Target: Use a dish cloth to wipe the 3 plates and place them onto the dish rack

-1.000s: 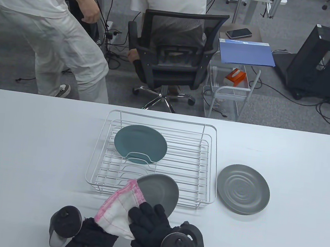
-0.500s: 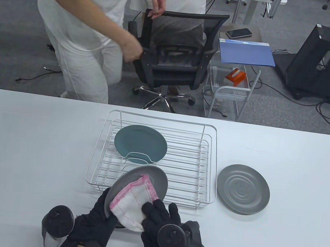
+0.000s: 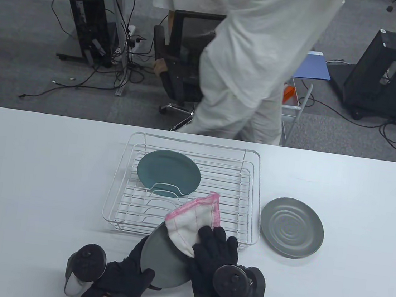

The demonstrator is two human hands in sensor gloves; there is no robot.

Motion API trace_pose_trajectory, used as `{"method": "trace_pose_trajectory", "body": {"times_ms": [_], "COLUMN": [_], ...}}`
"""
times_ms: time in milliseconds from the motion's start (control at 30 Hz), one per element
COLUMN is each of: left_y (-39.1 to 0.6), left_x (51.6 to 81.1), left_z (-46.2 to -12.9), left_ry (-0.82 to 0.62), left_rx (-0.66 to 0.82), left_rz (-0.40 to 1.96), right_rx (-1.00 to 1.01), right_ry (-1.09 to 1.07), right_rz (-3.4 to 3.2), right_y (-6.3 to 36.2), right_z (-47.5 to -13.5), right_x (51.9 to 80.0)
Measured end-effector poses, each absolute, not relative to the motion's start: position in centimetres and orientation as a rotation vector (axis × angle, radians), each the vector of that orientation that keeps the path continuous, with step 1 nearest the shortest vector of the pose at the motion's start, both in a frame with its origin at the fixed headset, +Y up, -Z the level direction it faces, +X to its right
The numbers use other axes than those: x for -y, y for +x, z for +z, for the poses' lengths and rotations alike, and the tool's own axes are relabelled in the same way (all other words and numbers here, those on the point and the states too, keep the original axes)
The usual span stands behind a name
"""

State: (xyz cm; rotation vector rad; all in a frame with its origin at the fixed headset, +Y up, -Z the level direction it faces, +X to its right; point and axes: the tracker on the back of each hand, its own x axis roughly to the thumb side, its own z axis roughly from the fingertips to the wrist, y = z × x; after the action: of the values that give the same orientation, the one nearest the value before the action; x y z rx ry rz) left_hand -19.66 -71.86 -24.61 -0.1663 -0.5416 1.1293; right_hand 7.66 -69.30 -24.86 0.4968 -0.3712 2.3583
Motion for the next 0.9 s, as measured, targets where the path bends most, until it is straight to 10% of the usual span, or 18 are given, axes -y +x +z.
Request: {"method": "trace_pose_trajectory", "body": {"times_ms": [533, 900], "left_y": [-24.3, -28.6], "left_x": [70.8, 65.0], "left_z": [-24.5, -28.1], "left_ry": [0.212, 0.422], "left_rx": [0.178, 0.04], "left_rz": [1.089, 0.898], "right_rx": [0.205, 0.247], "right_ry": [0.241, 0.207], "right_rz": [1.582, 1.583], "right_y": [9.7, 10.1], "right_z": [-25.0, -24.9], "right_x": [70.4, 70.4]}}
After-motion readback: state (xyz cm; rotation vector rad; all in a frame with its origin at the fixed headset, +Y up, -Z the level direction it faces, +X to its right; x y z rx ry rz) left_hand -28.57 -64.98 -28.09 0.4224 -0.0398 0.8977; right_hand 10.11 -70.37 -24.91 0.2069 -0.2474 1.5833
